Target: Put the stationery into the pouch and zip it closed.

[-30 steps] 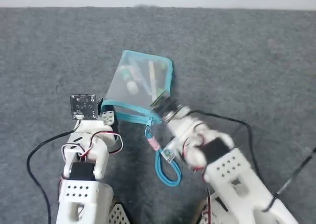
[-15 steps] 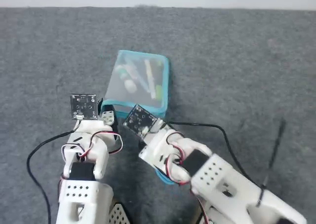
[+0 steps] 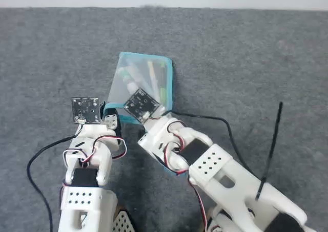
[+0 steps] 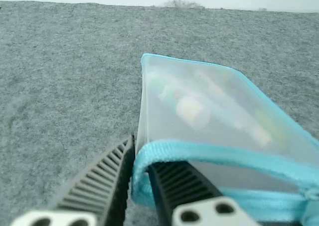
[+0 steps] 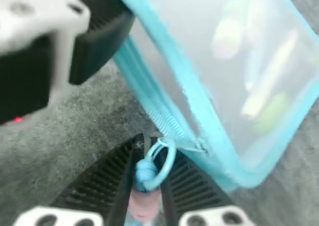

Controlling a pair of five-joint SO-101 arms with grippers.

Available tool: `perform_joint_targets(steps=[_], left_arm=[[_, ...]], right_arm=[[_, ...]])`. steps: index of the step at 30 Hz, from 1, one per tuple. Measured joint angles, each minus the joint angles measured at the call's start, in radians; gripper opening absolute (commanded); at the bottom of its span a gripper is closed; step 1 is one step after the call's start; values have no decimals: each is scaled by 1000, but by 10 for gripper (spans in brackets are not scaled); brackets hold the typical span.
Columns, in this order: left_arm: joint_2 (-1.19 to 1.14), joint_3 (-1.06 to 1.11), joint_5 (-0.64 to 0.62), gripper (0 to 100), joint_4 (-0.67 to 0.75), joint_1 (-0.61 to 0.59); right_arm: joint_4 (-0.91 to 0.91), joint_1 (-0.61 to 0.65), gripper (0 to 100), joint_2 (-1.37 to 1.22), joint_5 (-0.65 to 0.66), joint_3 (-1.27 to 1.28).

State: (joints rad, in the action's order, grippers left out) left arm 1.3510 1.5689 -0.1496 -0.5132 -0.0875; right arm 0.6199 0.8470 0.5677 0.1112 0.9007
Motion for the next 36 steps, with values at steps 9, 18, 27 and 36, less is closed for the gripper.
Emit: perform_joint_targets(steps=[9,18,27,36], left_arm=[[0,-2,0,11,0,-2],[0,-2,2,11,2,-2],[0,0,2,11,2,14],[0,0,2,11,2,8]], right_arm=[[150,55,7,-48,147,-178],[193,55,77,-60,324,-196],[361,68,318,-41,338,-199],[376,-18,325,313,376,-38]])
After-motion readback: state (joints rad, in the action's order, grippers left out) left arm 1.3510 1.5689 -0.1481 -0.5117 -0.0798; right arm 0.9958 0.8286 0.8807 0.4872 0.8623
